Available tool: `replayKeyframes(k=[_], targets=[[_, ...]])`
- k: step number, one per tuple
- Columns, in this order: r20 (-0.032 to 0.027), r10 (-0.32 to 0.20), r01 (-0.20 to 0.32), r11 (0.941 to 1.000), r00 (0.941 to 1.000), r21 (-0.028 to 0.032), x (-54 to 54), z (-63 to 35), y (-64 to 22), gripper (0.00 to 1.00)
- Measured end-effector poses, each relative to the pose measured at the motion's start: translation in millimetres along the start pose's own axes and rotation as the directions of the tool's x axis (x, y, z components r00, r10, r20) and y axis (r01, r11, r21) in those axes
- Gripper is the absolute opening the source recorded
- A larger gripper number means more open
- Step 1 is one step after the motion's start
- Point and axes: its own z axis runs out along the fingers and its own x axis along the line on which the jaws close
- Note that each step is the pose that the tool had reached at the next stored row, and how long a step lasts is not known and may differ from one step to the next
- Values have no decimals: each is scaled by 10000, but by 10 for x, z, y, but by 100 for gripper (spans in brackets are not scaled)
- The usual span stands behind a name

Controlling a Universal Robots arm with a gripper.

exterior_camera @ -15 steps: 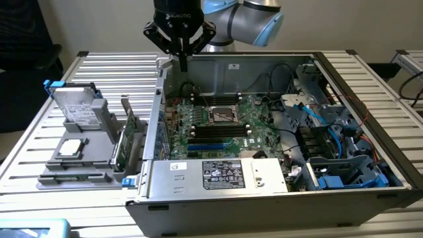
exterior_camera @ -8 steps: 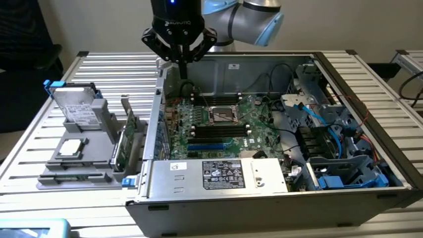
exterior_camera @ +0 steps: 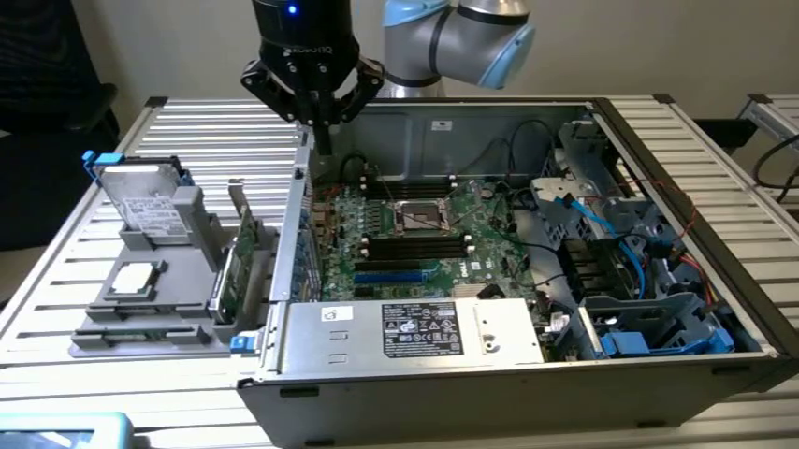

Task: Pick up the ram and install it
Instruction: 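Reach for the ram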

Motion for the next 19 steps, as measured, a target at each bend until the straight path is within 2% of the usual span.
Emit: replayKeyframes(k=[13, 19], targets=[[0, 0, 0, 10000, 10000, -1, 586, 156, -137, 11], [-51, 3, -3, 10000, 10000, -26, 780, 158, -266, 11]])
